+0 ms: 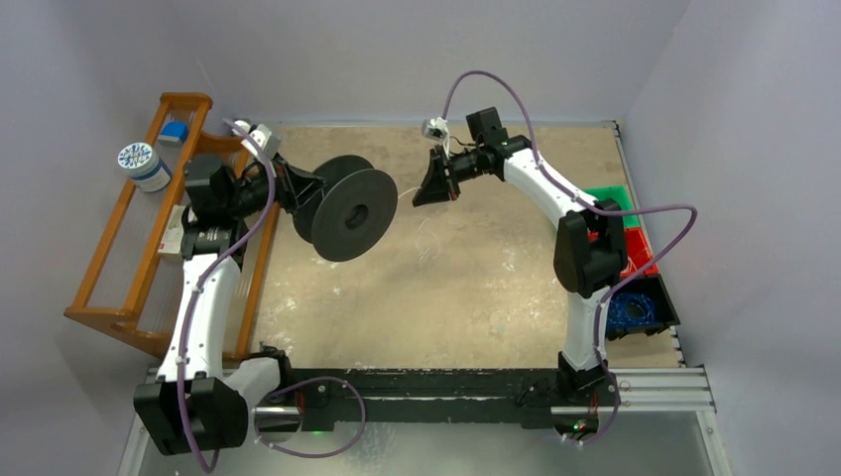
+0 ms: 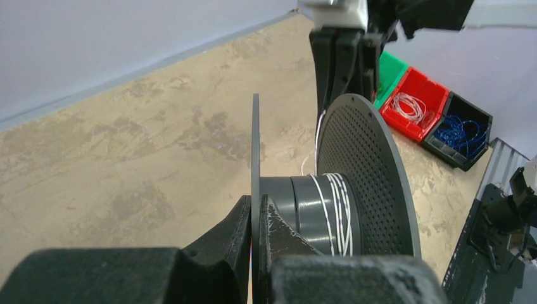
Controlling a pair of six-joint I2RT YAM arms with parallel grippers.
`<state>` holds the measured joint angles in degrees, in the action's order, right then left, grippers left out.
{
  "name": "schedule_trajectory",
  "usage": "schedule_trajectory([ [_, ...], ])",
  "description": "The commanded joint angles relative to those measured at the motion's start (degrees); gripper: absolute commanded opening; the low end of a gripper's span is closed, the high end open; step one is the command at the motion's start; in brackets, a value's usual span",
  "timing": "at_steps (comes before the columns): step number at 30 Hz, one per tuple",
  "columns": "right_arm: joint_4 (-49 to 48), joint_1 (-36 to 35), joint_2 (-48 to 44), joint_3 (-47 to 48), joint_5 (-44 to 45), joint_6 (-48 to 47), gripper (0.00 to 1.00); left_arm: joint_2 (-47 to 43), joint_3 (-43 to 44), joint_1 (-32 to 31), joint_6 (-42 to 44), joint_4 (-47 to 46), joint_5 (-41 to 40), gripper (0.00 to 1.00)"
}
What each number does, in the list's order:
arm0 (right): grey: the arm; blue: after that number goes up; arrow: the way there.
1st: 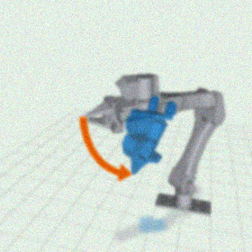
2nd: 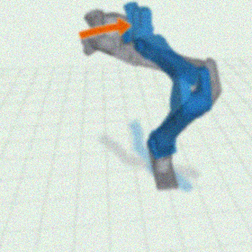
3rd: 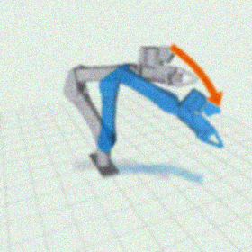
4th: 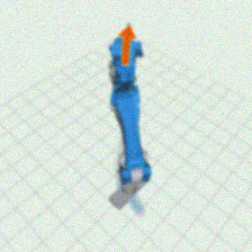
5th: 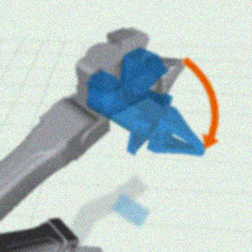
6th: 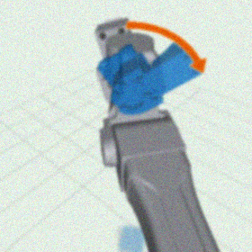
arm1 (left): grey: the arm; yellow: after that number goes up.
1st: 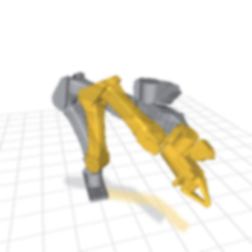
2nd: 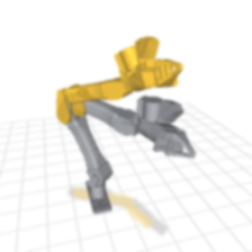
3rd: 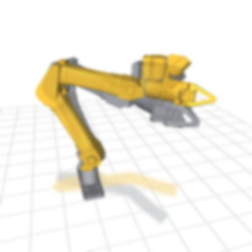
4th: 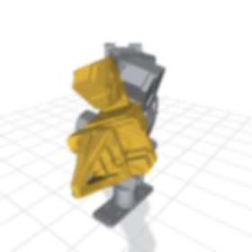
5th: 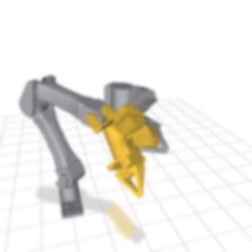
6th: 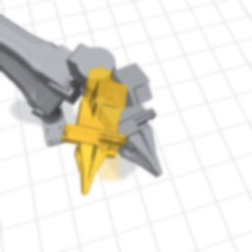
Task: Wrap the cables
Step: Wrap the cable around the cable reel.
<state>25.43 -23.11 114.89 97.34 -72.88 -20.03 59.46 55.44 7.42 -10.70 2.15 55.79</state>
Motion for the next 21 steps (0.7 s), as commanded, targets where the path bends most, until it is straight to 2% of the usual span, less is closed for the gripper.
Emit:
schedule_trajectory([
  [1, 12.4, 0.4, 0.5, 10.2, 1.2, -6.4, 0.0, 3.2, 7.3, -3.0, 9.5, 8.3, -2.3, 0.0],
  [9, 20.7, 0.5, 0.8, 12.5, 1.1, -9.9, 0.0, 5.3, 6.6, -8.9, 14.1, 9.0, -6.9, 0.0],
  [13, 22.7, 0.6, 1.3, 13.1, -2.6, -10.3, 0.0, 5.0, 5.4, -9.5, 14.3, 8.4, -10.1, 0.0],
  [17, 28.7, 0.7, 1.5, 14.7, -5.3, -16.4, 0.0, 3.2, 3.4, -9.5, 13.5, 5.9, -15.9, 0.0],
  [21, 32.6, 0.7, 1.1, 14.7, -9.3, -21.6, 0.06, 3.3, 2.7, -9.5, 13.3, 5.0, -17.9, 0.0],
])
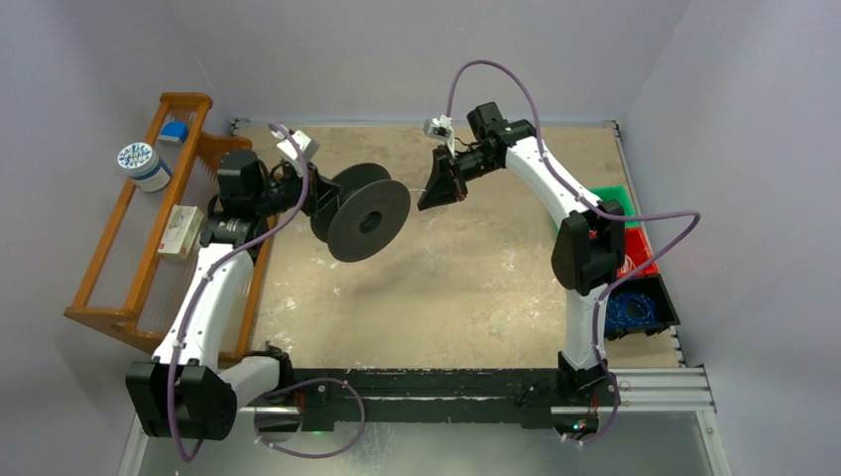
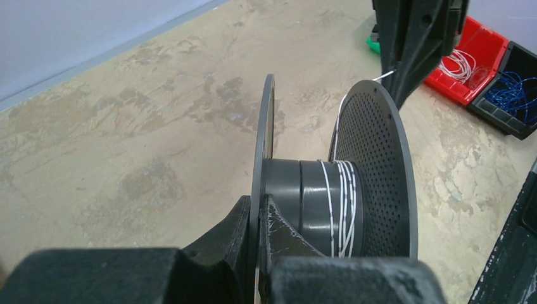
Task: Wrap the cables
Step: Wrap the cable around the cable reel.
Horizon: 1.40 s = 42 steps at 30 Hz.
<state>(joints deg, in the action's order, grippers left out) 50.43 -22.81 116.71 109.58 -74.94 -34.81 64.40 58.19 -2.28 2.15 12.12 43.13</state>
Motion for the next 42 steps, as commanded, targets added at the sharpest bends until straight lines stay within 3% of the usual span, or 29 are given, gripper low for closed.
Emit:
schedule_trajectory([
  [1, 8.0, 0.4, -0.9, 2.3, -8.3, -7.3, 0.07, -1.5, -0.1, 0.1, 0.3, -5.0, -5.5, 0.0],
  [19, 8.5, 0.4, 0.5, 4.0, -15.2, -7.9, 0.15, 1.1, 0.5, -4.8, -0.6, -4.8, -16.3, 0.0],
  [27, 8.6, 0.4, -0.9, 3.1, -15.2, -8.9, 0.12, 2.3, 0.3, -7.2, -0.9, -6.4, -24.6, 0.0],
  [31, 8.5, 0.4, 0.2, 3.7, -15.4, -8.7, 0.01, 2.6, 0.2, -8.6, -0.1, -5.9, -21.5, 0.0],
  [36, 8.4, 0.3, 1.3, 4.5, -12.2, -8.1, 0.0, 1.8, -1.6, -8.9, 1.3, -6.4, -11.9, 0.0],
  [42, 3.3, 0.5, 0.5, 3.4, -10.4, -2.9, 0.0, 1.8, -3.1, -11.7, 4.9, -5.5, -14.5, 0.0],
])
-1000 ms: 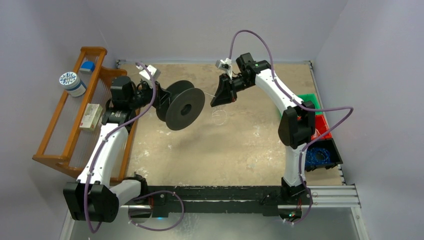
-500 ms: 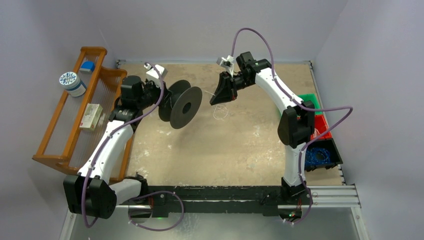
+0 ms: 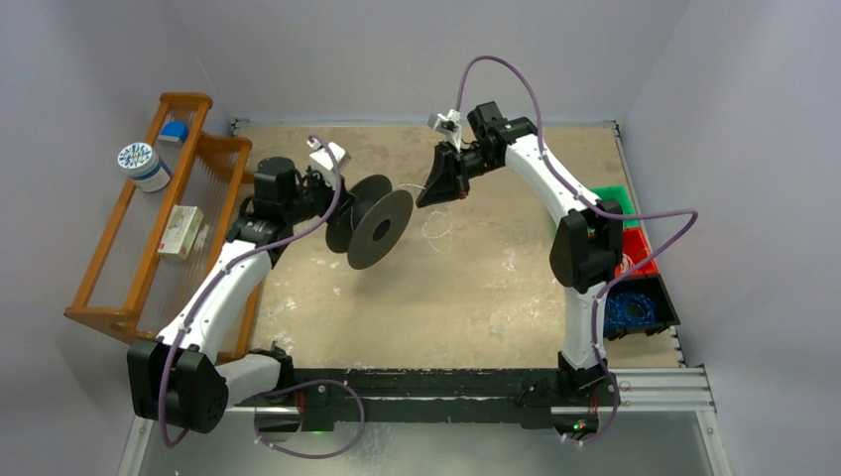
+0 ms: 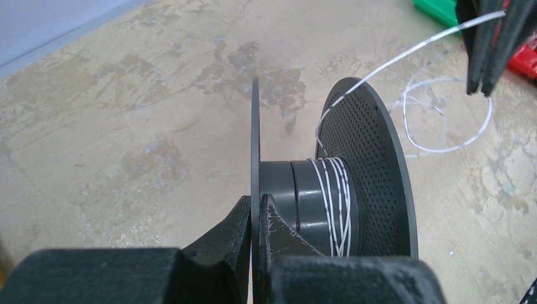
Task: Wrap the cables
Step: Wrap the cable around the cable reel.
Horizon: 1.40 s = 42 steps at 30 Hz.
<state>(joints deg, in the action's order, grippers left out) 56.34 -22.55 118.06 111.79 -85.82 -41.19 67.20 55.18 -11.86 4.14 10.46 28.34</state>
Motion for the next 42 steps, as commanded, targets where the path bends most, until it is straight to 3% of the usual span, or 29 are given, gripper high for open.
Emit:
schedule_trajectory([
  [1, -2.5, 0.2, -1.0, 1.1, 0.6, 3.2, 0.0, -0.8, -0.2, -2.6, 2.8, -4.1, -2.1, 0.0],
  [10, 0.9, -6.1, -1.1, 1.7, 6.1, -2.4, 0.0, 4.2, 0.7, -3.3, -6.8, -8.0, -23.3, 0.0],
  [19, 2.6, -12.9, 1.8, 2.1, 6.6, -4.7, 0.03, 5.0, -0.1, -3.3, -9.3, -9.4, -28.0, 0.0],
  [32, 3.1, -17.0, 1.4, 2.1, 8.0, -5.7, 0.05, 9.9, 7.7, -3.3, -13.2, -3.6, -45.2, 0.0],
  [35, 2.7, -17.5, 1.1, 1.9, 9.6, -6.1, 0.06, 11.8, 11.2, -3.3, -16.9, -0.2, -46.7, 0.0],
  [42, 3.2, -18.4, 4.6, -0.4, 10.0, -6.5, 0.07, 12.2, 17.1, -3.3, -25.7, 1.8, -40.3, 0.0],
])
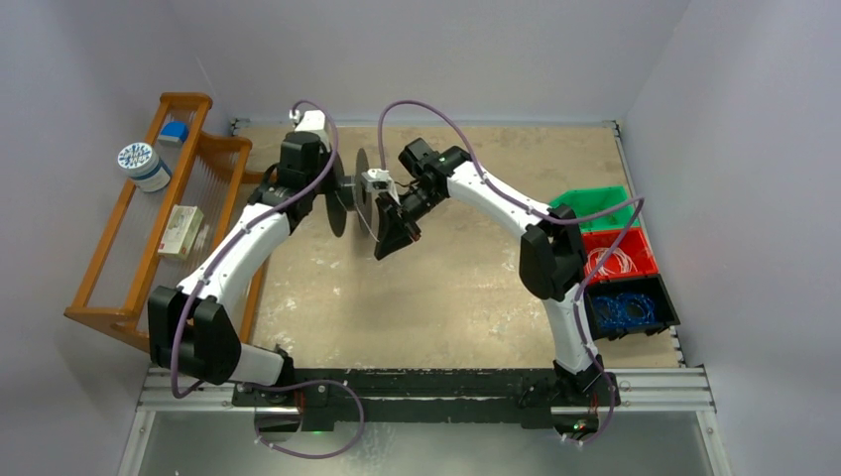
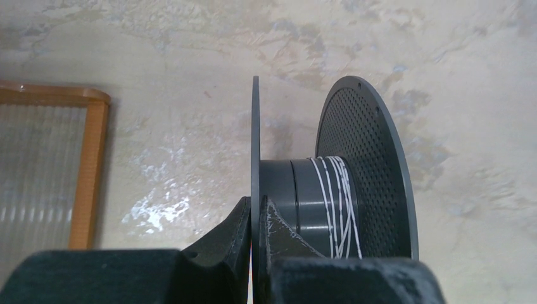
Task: Wrap the cables
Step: Wrap the cable around the cable reel.
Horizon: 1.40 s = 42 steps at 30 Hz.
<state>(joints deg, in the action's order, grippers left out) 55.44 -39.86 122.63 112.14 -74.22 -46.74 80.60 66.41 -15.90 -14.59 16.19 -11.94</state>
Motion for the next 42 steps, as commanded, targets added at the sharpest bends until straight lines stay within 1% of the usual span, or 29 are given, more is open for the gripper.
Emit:
schedule_trajectory([
  [1, 4.0, -1.1, 0.1, -0.8, -1.7, -1.0, 0.08, -1.5, 6.6, 0.8, -8.1, -4.0, 0.9, 0.0],
  [6, 4.6, -1.1, -0.5, -1.5, -2.9, -2.1, 0.1, -4.6, 8.2, 2.0, -11.7, -5.6, 4.3, 0.0],
  [8, 4.7, -1.1, -0.5, -2.0, -3.1, -2.5, 0.11, -5.8, 8.7, 3.6, -13.3, -5.9, 6.3, 0.0],
  [12, 4.6, -0.9, 0.4, -2.1, -3.9, -2.5, 0.12, -7.8, 9.5, 9.2, -17.7, -6.4, 13.0, 0.0],
  [17, 4.4, -0.4, 1.1, -1.8, -5.1, -2.0, 0.12, -10.3, 9.2, 12.4, -19.7, -7.2, 18.6, 0.0],
  [23, 4.4, 1.8, 1.3, -2.1, -5.7, -2.0, 0.13, -12.5, 9.7, 13.4, -19.8, -7.6, 21.2, 0.0],
  [27, 4.4, 4.6, 1.7, -2.4, -7.0, -2.0, 0.13, -13.4, 10.1, 13.9, -19.8, -7.6, 22.8, 0.0],
  [34, 4.4, 10.0, 0.1, -3.5, -12.3, -2.5, 0.22, -14.2, 8.3, 14.1, -19.3, -9.3, 26.7, 0.0],
  [38, 4.6, 10.0, -1.6, -4.1, -13.6, -3.8, 0.27, -13.4, 5.4, 14.1, -19.6, -11.5, 29.6, 0.0],
  [42, 4.4, 10.1, -1.7, -4.4, -15.2, -4.0, 0.29, -12.4, 3.6, 14.1, -20.1, -13.4, 32.2, 0.0],
])
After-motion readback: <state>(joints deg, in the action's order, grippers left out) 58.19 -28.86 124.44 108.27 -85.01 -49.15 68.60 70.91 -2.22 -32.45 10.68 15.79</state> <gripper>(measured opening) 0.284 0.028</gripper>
